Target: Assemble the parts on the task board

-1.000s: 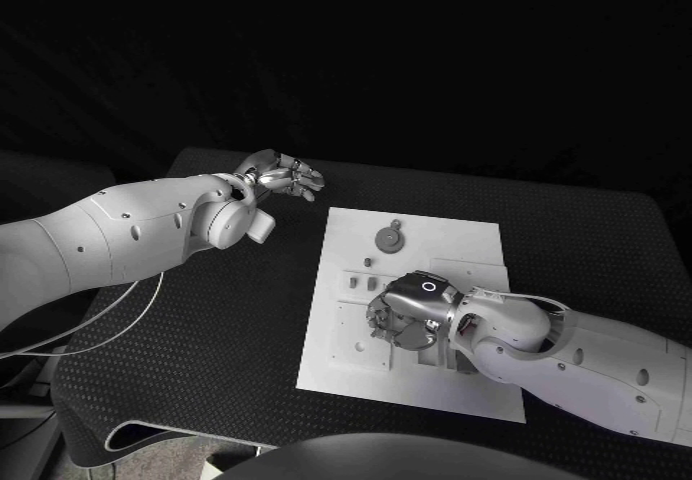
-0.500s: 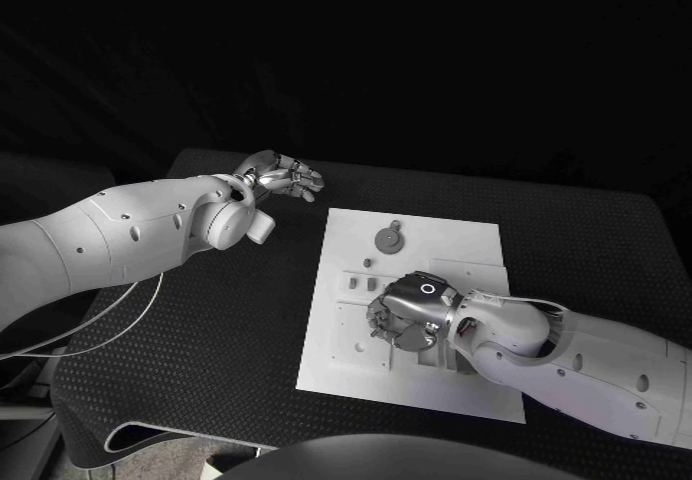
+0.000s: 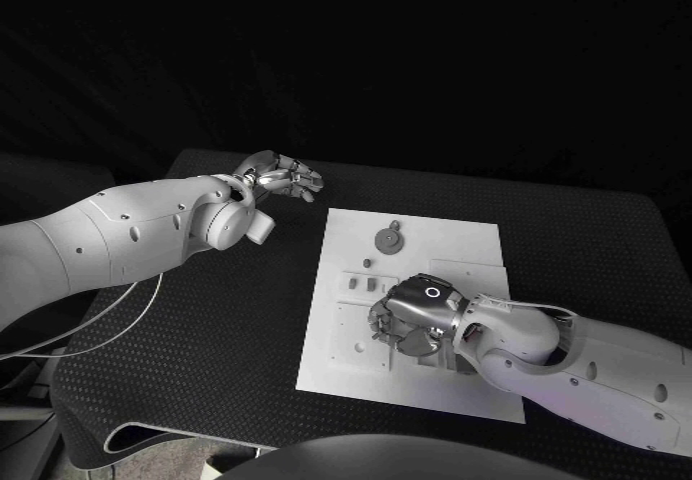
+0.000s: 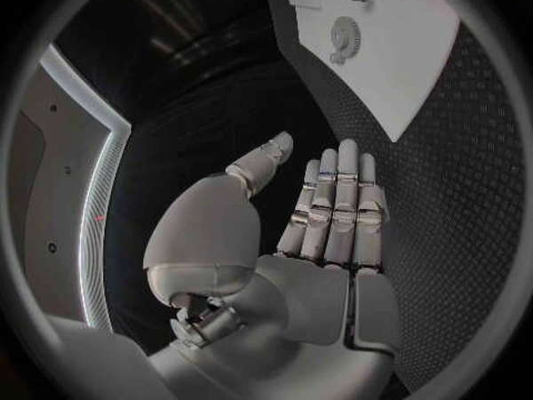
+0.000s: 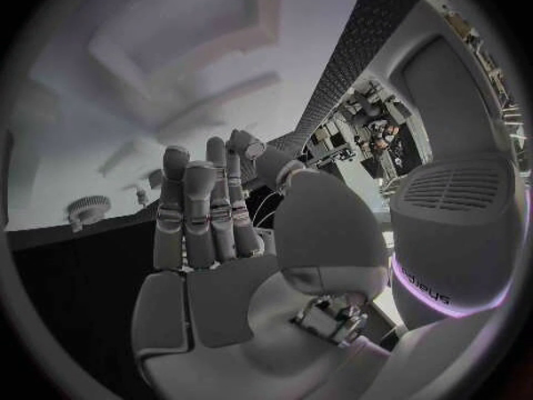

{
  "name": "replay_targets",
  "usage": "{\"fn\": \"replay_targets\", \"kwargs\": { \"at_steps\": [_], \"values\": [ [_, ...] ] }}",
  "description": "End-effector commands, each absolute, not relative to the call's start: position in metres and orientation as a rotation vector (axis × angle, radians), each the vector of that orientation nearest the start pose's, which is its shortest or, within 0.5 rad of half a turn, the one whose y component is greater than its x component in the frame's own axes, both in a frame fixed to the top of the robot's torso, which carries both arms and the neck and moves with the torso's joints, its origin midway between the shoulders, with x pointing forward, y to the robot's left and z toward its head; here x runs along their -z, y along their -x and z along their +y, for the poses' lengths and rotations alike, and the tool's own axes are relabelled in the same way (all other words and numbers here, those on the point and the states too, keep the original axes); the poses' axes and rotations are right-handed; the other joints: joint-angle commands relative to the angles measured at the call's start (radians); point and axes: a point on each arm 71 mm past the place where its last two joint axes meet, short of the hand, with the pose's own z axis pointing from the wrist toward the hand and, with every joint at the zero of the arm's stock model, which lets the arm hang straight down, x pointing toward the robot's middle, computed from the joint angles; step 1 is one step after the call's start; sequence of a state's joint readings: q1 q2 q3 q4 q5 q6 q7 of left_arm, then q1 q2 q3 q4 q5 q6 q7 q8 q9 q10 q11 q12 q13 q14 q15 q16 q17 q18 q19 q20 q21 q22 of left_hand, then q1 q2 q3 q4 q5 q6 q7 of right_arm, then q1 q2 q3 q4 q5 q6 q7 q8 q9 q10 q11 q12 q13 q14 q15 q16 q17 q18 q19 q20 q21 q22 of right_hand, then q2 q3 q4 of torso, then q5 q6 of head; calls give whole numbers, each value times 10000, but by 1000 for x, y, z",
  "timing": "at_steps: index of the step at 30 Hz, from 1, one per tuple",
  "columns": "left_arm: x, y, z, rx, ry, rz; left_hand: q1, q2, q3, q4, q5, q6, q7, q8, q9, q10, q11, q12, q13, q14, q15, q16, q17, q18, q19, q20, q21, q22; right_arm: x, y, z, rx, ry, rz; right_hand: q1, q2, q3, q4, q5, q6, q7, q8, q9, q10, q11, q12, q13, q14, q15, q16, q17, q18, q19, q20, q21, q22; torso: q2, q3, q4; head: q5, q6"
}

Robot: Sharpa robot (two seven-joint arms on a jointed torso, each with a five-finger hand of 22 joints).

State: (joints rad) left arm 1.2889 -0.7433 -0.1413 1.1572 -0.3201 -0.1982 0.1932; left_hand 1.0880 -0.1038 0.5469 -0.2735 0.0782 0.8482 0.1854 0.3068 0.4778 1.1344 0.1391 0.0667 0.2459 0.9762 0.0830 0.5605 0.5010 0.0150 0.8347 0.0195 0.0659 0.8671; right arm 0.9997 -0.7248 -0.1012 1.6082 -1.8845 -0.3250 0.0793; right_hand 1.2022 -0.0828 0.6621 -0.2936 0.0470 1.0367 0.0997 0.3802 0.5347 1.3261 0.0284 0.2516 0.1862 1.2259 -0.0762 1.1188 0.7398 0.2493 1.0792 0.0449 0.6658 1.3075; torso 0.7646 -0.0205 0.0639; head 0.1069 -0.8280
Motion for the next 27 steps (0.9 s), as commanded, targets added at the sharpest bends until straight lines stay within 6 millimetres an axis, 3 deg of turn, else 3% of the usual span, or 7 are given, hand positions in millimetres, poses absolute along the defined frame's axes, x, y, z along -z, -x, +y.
{"fn": "replay_targets", "kwargs": {
  "at_steps": [1,17,27],
  "values": [
    [193,-551,266,11463,8516,16521,9,15,-48,-20,-46,-88,6,32,-16,-74,2,35,-16,74,5,-52,16,-150,39,4,7,-20,271,-386,-100,-8761,7739,15879,141,5,8,15,35,80,-7,27,11,72,-22,20,-8,25,-74,48,13,125,71,-4,59,239,0,-9,-8,-2,-10],
    [193,-551,266,11462,8520,16533,18,11,-49,-25,-47,-91,7,34,-18,-76,3,35,-18,77,6,-70,33,-150,40,5,7,-35,265,-384,-87,-7621,8893,15560,129,-38,-2,17,35,115,-20,39,24,119,-37,12,13,55,-88,57,45,125,90,-15,98,236,6,-3,17,25,-59],
    [193,-551,266,11449,8526,16528,21,10,-51,-26,-47,-93,8,35,-18,-77,3,35,-20,76,7,-79,41,-150,41,5,8,-42,263,-387,-89,-6991,9288,15801,119,-52,-3,23,35,127,-24,42,28,133,-39,7,20,67,-89,59,57,125,94,-18,111,235,5,-4,7,70,-95]
  ]
}}
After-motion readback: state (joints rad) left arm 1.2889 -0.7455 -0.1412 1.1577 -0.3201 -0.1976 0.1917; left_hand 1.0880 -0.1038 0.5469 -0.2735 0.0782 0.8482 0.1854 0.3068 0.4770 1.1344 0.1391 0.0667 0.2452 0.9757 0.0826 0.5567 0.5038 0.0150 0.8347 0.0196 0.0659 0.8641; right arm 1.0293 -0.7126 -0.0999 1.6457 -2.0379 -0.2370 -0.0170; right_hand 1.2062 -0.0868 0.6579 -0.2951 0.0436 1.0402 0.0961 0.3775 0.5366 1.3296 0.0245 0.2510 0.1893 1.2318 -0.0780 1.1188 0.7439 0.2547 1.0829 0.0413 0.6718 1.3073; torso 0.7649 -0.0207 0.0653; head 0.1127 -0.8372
